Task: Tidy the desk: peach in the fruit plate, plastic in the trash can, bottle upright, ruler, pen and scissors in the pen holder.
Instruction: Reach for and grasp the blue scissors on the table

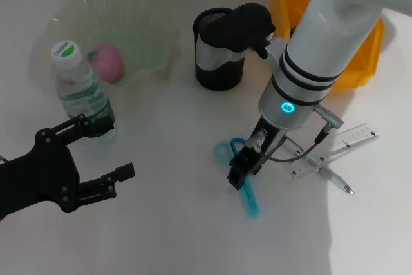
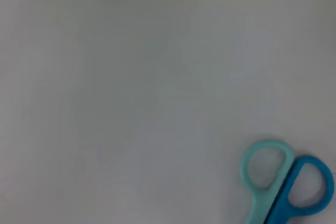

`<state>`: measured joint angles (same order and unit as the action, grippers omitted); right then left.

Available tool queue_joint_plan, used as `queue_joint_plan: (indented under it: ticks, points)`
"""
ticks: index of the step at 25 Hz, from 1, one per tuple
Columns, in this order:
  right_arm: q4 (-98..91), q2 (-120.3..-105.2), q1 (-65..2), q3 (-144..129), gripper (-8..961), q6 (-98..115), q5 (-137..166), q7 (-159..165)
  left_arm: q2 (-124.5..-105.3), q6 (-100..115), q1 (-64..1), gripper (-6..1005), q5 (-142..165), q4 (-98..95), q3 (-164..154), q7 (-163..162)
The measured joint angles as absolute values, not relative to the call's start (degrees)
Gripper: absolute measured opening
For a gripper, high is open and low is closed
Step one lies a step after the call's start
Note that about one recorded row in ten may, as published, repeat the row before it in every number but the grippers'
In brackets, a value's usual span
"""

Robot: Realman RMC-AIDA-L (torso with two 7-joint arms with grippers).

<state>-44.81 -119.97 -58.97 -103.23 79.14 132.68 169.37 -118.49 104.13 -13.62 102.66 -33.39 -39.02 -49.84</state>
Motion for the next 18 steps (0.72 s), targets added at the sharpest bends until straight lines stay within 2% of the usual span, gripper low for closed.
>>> queue_joint_plan:
  ticks: [17,18]
  points:
    - [-40.7,-119.99,-60.3,-103.2,455,77.8,130.4,169.4,-118.3,104.1,-13.7,816,102.7,-32.9,-39.0,-49.8]
    - [-40.7,-120.0,-60.3,-103.3,427,77.8,130.4,169.4,-118.29,104.1,-13.7,816,102.7,-32.9,-39.0,-49.8]
